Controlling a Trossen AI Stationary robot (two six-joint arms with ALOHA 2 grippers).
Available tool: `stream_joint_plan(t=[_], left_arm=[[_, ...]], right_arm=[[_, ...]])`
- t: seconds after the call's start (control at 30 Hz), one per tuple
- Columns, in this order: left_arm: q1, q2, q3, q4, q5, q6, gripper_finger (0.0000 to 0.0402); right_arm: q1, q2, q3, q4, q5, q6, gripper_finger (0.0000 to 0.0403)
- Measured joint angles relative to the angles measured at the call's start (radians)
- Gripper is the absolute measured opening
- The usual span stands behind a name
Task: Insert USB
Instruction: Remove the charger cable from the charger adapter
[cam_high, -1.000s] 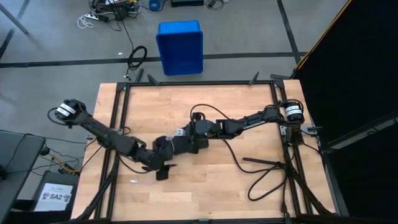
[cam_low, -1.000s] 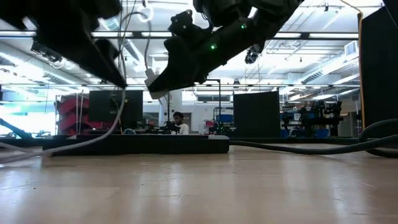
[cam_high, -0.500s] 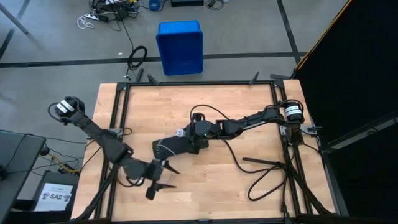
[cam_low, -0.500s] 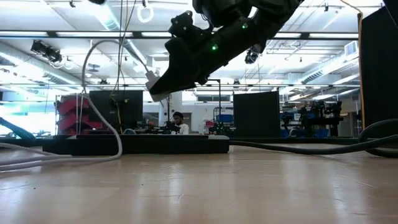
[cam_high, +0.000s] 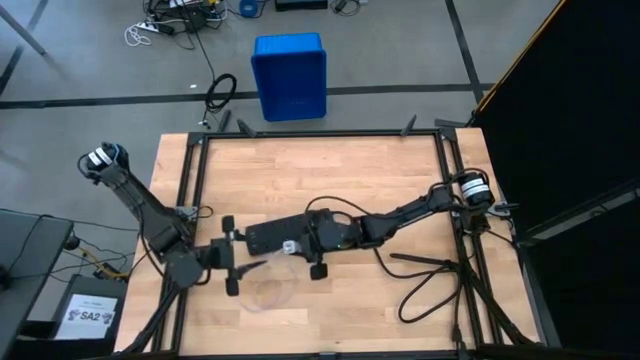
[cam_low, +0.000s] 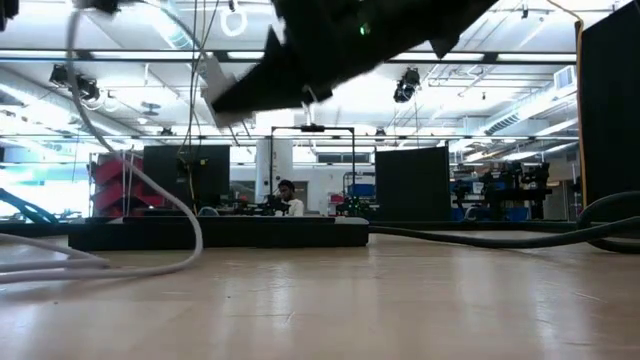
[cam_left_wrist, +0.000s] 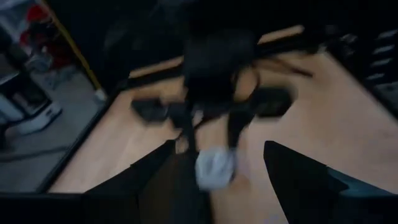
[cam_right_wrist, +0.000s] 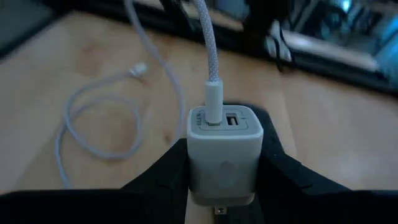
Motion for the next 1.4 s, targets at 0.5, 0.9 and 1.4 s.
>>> stream_joint_plan(t=[0.5, 0.9, 1.4], left_arm=[[0.054, 0.077, -0.405, 0.878, -0.011, 0.208, 0.0229], [0.158, 0.22, -0.33, 0.936, 0.137, 0.283, 0.0229], [0.231, 0.283, -0.28, 0.954, 0.161, 0.309, 0.022]], right_arm=[[-0.021, 0.0, 0.0, 0.114, -0.075, 0.029, 0.0112], [-0.046, 0.007, 0.0, 0.093, -0.084, 0.058, 0.0112], [-0.047, 0.01, -0.001, 0.074, -0.107, 0.07, 0.0112]])
